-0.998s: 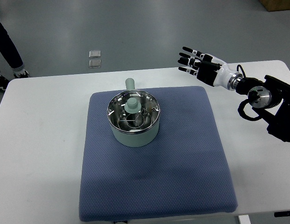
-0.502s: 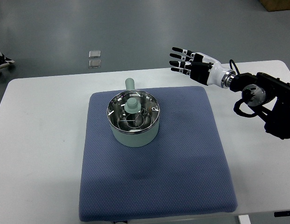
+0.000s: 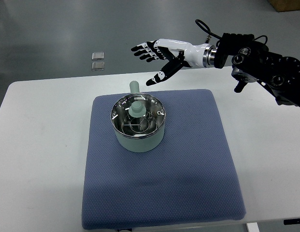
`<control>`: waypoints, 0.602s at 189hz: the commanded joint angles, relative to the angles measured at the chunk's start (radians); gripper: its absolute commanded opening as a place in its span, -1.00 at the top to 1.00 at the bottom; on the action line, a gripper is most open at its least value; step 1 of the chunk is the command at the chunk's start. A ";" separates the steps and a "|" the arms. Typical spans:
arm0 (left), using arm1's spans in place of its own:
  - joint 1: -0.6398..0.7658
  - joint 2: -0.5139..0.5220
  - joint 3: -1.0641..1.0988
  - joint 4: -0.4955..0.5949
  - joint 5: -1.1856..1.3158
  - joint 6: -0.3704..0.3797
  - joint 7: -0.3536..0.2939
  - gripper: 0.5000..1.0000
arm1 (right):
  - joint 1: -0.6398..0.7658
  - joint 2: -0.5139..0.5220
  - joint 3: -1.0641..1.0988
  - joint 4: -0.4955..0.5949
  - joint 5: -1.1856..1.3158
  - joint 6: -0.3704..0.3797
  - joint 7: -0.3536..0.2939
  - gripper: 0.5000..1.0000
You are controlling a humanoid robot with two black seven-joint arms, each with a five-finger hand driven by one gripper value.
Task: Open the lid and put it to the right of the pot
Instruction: 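Move the right hand from rest over the pot toward the lid knob, then lower the right hand and close its fingers around the green lid knob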
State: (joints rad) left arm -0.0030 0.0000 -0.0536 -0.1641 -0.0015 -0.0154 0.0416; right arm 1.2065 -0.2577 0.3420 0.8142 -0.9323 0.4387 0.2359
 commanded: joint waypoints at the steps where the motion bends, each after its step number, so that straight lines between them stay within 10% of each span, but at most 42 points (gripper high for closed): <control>1: 0.000 0.000 0.000 0.000 0.000 0.000 0.000 -1.00 | 0.068 -0.002 -0.069 0.010 -0.096 0.031 0.057 -0.73; 114: -0.002 0.000 0.000 0.000 0.000 0.000 0.000 -1.00 | 0.381 0.189 -0.492 0.016 -0.467 0.020 0.100 -0.73</control>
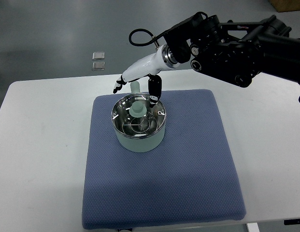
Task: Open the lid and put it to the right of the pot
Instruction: 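Lower the right hand and close its fingers around the green lid knob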
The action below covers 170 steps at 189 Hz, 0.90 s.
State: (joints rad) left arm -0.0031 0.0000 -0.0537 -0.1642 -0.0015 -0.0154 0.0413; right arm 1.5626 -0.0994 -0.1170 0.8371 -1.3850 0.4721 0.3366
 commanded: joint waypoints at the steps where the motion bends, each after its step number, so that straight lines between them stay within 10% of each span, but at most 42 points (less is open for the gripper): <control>1: -0.002 0.000 0.000 0.000 0.000 0.000 0.000 -1.00 | 0.028 0.033 -0.038 -0.007 -0.015 -0.015 -0.001 -0.73; 170: -0.002 0.000 0.000 0.000 0.000 0.000 0.000 -1.00 | -0.049 -0.065 0.004 0.063 0.064 -0.142 0.002 -0.47</control>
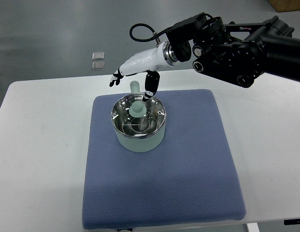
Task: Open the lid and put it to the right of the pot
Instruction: 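Lower the right hand and close its fingers around the green lid knob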
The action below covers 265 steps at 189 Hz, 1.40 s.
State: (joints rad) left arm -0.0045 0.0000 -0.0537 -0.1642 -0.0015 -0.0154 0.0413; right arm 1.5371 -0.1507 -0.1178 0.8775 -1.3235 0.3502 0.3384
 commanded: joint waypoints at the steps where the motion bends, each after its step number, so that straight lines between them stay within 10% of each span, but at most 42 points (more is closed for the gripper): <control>1: 0.000 0.000 0.000 0.000 0.000 0.000 -0.001 -1.00 | -0.025 -0.013 0.003 0.026 0.003 -0.023 0.001 -0.47; 128: 0.000 0.000 0.000 0.000 0.000 0.000 0.000 -1.00 | -0.109 0.002 0.000 0.018 -0.022 -0.077 -0.009 -0.30; 265: 0.000 0.000 0.000 0.000 0.000 0.000 0.000 -1.00 | -0.104 0.002 -0.003 0.017 -0.023 -0.071 -0.010 0.61</control>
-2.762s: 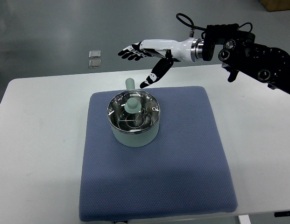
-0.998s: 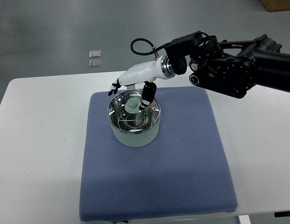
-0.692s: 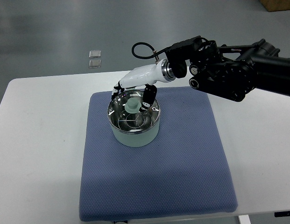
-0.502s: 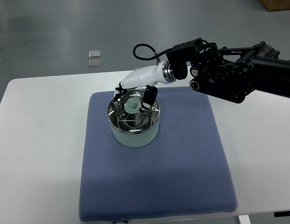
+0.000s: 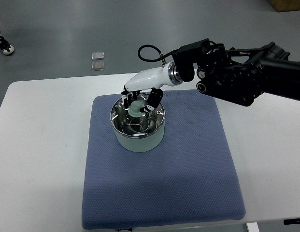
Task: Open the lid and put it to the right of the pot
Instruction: 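Lower the right hand and close its fingers around the green lid knob, then lift the glass lid off the pot and carry it beside the pot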
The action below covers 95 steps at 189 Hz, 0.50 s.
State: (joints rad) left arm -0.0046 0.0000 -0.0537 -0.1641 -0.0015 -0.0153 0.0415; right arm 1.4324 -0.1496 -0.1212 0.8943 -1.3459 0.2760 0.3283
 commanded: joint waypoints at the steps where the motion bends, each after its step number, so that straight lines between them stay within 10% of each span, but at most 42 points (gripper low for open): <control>1: 0.000 0.000 0.000 0.000 0.000 0.000 0.000 -1.00 | 0.000 0.001 0.000 0.000 -0.001 0.003 0.000 0.61; 38: 0.000 0.000 0.000 0.000 0.000 0.000 0.000 -1.00 | 0.002 -0.004 -0.002 0.000 -0.001 0.012 0.000 1.00; 95: 0.000 0.000 0.000 0.000 0.000 0.000 0.000 -1.00 | 0.002 -0.011 0.000 0.002 0.001 0.014 0.002 1.00</control>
State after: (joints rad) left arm -0.0046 0.0000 -0.0537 -0.1641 -0.0015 -0.0153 0.0415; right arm 1.4342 -0.1566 -0.1229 0.8957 -1.3465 0.2889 0.3288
